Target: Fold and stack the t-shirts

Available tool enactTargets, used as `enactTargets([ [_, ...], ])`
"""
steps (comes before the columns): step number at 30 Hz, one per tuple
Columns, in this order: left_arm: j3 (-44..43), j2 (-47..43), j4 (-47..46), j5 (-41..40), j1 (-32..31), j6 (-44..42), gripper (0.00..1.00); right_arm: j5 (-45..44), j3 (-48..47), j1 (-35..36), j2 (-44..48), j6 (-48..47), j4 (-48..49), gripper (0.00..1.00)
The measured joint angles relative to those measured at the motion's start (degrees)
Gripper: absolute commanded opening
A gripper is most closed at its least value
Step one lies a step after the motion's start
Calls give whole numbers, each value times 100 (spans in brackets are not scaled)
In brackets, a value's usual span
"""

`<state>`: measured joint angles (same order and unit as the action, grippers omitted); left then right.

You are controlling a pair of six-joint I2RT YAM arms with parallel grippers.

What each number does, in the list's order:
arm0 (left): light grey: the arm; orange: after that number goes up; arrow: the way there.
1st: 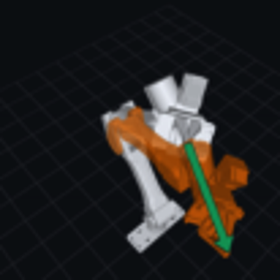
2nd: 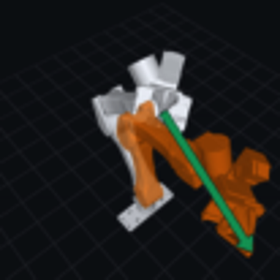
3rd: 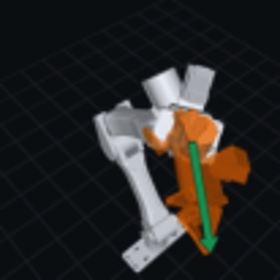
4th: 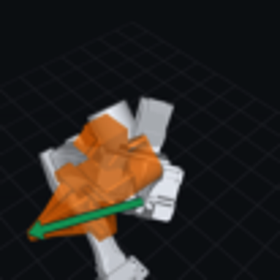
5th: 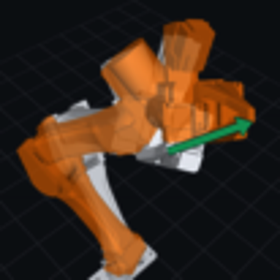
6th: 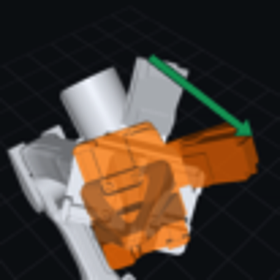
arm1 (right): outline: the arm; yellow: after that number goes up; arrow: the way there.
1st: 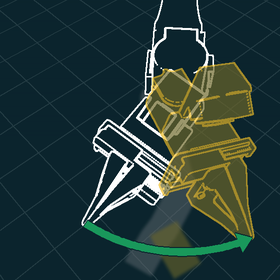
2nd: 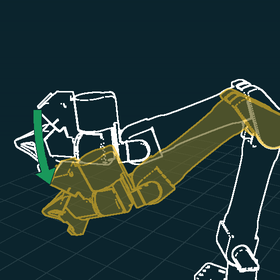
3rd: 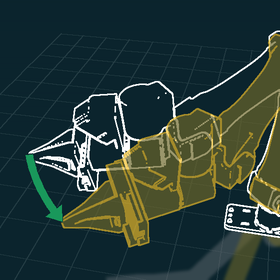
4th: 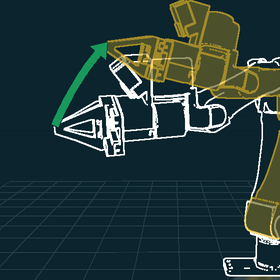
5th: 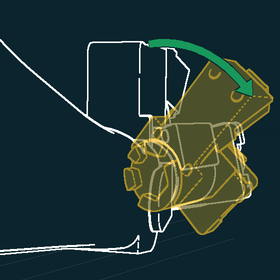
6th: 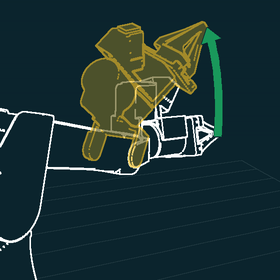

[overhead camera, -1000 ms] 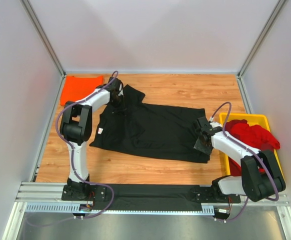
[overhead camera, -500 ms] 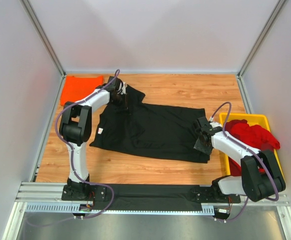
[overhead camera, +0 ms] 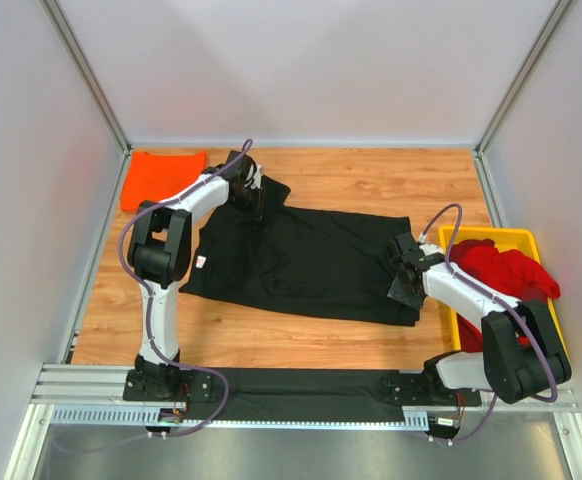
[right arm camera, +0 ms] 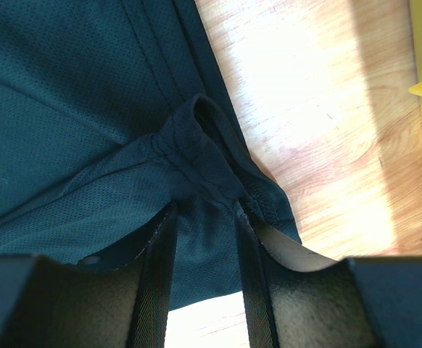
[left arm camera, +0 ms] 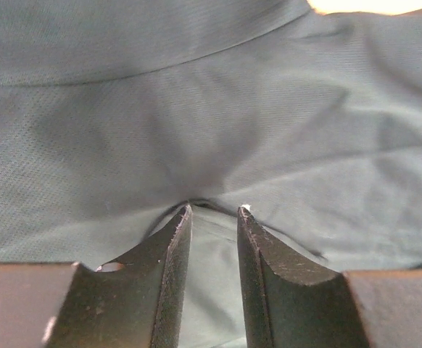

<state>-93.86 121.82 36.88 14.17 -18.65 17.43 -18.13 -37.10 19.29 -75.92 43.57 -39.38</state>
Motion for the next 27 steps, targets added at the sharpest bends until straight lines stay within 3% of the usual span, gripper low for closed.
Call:
enactTargets([
  [8,-258,264,282,-345,-70,4,31,2,0,0,7,-13,2,38],
  [10,-264,273,319,-417,-83,13,17,2,0,0,7,-13,2,38],
  [13,-308,310,387,-505,-87,22,5,2,0,0,7,-13,2,38],
  [16,-337,321,420,-551,-87,24,0,2,0,0,7,-13,2,38],
  [27,-435,323,540,-1005,-87,203,0,2,0,0,7,-13,2,38],
])
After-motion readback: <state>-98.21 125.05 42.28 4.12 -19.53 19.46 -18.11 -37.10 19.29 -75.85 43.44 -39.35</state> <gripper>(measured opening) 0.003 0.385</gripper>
